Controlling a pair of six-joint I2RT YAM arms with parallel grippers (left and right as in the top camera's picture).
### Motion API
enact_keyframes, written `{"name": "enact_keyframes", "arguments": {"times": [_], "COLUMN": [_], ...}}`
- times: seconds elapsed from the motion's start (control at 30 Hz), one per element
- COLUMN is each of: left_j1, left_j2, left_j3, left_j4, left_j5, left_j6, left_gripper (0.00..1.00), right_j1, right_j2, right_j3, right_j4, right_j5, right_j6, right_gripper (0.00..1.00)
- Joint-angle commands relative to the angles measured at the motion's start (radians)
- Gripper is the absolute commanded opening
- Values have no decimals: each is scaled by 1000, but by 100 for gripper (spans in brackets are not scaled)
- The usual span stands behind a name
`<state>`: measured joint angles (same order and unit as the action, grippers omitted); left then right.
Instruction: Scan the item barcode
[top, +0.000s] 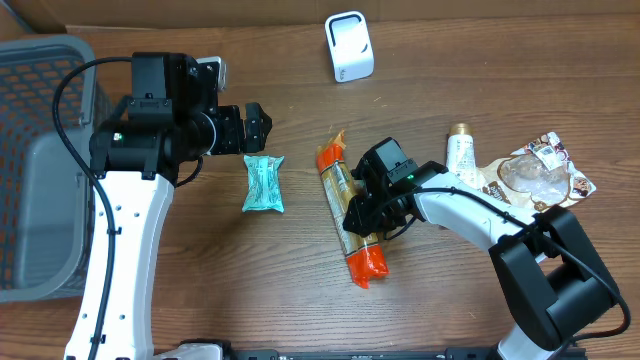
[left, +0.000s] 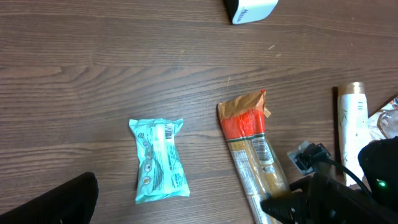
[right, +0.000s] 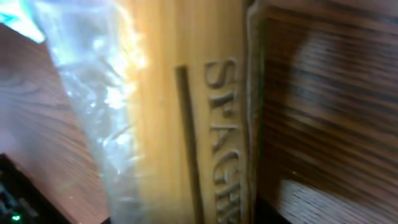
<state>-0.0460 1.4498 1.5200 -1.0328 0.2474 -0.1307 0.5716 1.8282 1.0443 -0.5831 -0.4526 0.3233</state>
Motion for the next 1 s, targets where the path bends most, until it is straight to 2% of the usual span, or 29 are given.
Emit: {"name": "enact_keyframes", "arguments": {"times": [0.0,0.17,0.2,0.37,0.57,0.73,0.97], "left_j1": [-7,-7,-7,-7,-7,-7,-7], "left_j2": [3,3,3,3,3,3,3], "left_j3": [5,5,5,5,5,5,5], "left_j4": [0,0,0,0,0,0,0], "left_j5": [5,5,5,5,5,5,5], "left_j6": [15,16,15,15,15,16,16], "left_gripper": [100,100,100,100,100,100,100], "right_j1": [3,1,-5,-68,-153,-203,-209], "right_j2": [14,13,12,-22,-162,-312,-478], "right_j3": [-3,-2,1,34,71,105,138], "right_j4": [36,63,62,53,50,51,60], "right_j5": [-101,-172,-183,-364,-555,-669,-711], "right_j6": [13,10,10,-63,-142,-137,-82], "right_gripper": [25,5,4,4,4,4,4]}}
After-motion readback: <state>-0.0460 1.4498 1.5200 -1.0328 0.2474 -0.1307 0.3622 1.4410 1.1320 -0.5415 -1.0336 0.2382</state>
